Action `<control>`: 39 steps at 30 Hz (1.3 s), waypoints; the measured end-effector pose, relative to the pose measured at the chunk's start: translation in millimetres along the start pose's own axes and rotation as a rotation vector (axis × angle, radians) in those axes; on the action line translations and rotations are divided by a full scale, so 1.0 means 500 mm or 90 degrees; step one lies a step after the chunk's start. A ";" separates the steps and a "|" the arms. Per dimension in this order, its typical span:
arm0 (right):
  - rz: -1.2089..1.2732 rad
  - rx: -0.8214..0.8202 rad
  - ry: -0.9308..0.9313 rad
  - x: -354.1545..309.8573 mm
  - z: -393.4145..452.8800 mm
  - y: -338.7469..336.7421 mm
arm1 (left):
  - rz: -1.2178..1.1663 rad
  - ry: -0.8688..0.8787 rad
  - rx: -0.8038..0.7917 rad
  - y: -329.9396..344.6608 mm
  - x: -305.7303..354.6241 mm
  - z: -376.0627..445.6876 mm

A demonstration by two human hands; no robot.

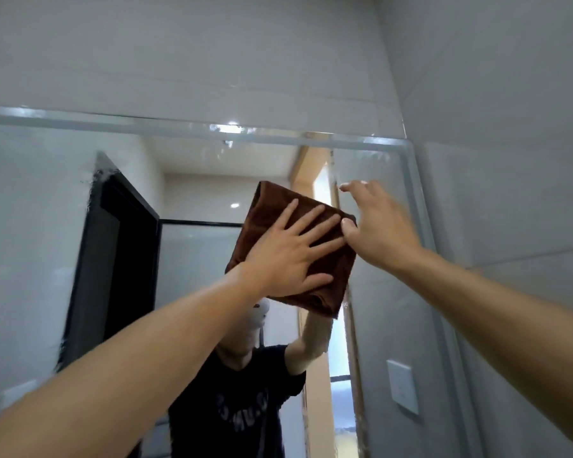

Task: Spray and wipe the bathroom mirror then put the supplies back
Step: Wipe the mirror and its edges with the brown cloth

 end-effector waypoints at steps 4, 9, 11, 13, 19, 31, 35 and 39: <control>-0.051 -0.002 0.036 0.041 0.008 -0.017 | 0.001 0.086 -0.016 -0.014 -0.092 0.011; -0.081 -0.040 0.068 0.094 -0.015 -0.004 | -0.006 -0.279 -0.005 -0.014 -0.090 0.045; -0.086 -0.052 0.075 0.114 -0.022 0.001 | -0.021 -0.248 0.010 -0.010 -0.005 0.036; -0.076 -0.060 0.093 0.127 -0.027 0.004 | -0.063 -0.097 0.016 0.002 0.097 0.002; -0.062 -0.058 0.112 0.132 -0.009 0.001 | -0.134 0.211 -0.014 0.031 0.152 -0.022; -0.063 -0.005 0.087 0.143 -0.010 -0.009 | -0.062 -0.290 0.024 0.005 0.073 0.174; -0.074 -0.003 0.103 0.152 0.002 -0.017 | -0.122 0.013 0.003 0.024 0.091 0.182; -0.070 0.010 0.053 0.143 0.024 -0.028 | -0.080 -0.154 0.049 0.014 -0.035 0.225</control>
Point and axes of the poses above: each hand's wrist, its own z-axis towards the middle knuckle, its own y-axis out of the palm, x = y × z, the point moved 2 cm from there along z, towards the middle knuckle, and after that the axes turned 9 degrees about y, right-handed, at the moved point
